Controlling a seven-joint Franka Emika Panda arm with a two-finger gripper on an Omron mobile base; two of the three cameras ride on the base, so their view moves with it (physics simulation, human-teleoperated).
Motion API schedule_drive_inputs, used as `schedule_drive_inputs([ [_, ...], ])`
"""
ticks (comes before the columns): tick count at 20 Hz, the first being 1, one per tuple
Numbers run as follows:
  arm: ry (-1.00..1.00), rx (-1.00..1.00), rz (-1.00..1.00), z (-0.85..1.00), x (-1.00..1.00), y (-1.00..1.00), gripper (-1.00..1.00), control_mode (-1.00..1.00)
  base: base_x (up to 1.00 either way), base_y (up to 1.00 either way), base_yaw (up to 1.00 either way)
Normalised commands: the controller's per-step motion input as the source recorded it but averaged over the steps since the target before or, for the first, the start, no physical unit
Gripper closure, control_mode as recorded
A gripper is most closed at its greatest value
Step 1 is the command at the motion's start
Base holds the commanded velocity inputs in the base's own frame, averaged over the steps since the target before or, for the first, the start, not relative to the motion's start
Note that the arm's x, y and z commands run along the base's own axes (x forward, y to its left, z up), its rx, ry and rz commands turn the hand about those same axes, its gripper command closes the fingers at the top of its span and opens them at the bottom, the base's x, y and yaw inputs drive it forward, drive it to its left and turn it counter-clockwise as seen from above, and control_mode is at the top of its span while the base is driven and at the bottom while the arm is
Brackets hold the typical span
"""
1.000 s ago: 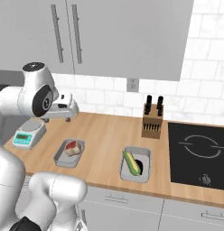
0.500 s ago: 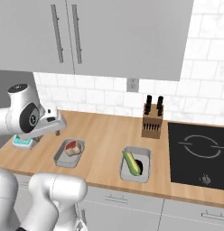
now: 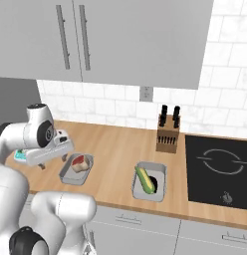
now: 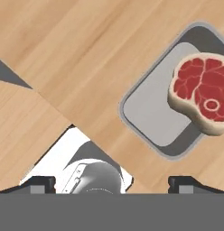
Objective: Take the meat container that has the steak and place it on the second highest rack of the freezer. Then take the vegetable container that has the avocado and corn and place it on the highest rack of the freezer.
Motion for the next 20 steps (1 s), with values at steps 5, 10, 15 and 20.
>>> schedule_drive_inputs([
  [5,-0.04,-0.01,0.07,-0.41,0.02,0.03,-1.00,-1.00,0.00,0.00,0.00],
  [10,-0.04,0.00,0.00,-0.47,0.06,0.00,-1.00,-1.00,0.00,0.00,0.00],
  [15,0.00,0.00,0.00,-0.48,0.21,0.00,-1.00,-1.00,0.00,0.00,0.00],
  [20,0.00,0.00,0.00,-0.31,0.21,0.00,-1.00,-1.00,0.00,0.00,0.00],
])
